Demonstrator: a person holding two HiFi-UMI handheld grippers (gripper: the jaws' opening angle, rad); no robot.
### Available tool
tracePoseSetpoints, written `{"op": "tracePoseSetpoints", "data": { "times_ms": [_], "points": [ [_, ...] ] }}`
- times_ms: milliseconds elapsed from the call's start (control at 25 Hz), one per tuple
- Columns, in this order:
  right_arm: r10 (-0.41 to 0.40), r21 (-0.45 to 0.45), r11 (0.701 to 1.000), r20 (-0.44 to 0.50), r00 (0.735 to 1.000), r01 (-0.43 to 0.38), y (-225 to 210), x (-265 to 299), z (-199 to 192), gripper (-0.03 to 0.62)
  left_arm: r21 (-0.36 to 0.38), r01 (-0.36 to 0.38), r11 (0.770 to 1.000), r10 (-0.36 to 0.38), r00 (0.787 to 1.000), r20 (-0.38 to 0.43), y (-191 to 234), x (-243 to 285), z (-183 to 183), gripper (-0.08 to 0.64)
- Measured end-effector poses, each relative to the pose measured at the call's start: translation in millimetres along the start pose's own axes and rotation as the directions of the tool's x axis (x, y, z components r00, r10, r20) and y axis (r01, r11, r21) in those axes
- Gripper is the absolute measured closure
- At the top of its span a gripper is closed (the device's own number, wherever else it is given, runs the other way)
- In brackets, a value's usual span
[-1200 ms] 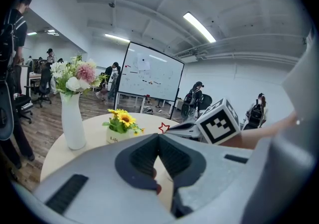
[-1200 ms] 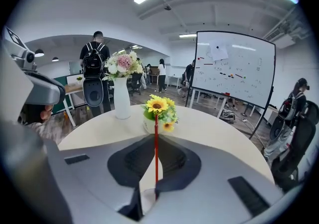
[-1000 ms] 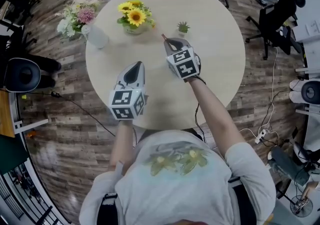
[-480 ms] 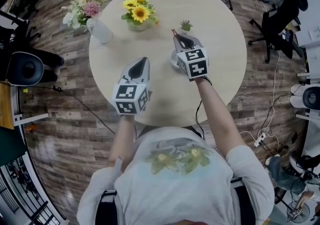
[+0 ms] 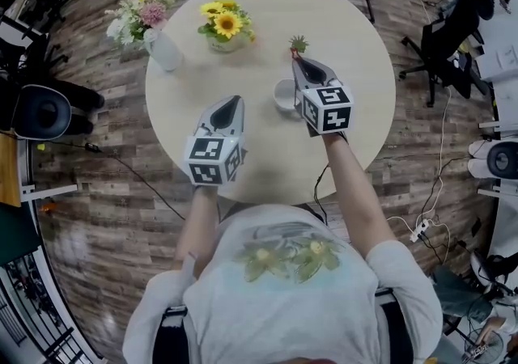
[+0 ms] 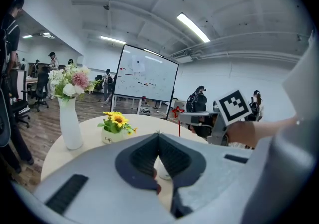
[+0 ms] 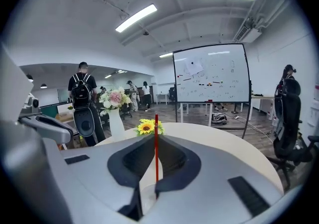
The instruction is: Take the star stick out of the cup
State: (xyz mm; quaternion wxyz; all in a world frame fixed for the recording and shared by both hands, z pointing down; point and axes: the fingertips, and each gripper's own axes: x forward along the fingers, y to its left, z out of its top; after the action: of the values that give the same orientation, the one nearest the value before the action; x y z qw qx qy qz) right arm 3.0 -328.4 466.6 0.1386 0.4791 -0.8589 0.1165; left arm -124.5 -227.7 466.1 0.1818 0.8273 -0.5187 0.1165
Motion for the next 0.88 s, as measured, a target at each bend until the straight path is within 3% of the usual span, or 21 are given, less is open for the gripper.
{"op": "tracePoseSetpoints", "data": {
  "times_ms": [320,880],
  "points": [
    [0.007,0.031,0.999,0.097,0.995,-0.010,-0.2,-25.6,19.4,0.561,0.003,0.008,1.000,-0.008,1.000,0.008,-7.9,-5.3,2.4,0.558],
    [0.060,0.038,0.997,0.177,0.982,-0.068,15.4,-68.4,34.8,0.561,0.010,0.001,1.000,-0.001,1.000,0.026,-21.8,-14.6,3.4,0.558]
  ]
}}
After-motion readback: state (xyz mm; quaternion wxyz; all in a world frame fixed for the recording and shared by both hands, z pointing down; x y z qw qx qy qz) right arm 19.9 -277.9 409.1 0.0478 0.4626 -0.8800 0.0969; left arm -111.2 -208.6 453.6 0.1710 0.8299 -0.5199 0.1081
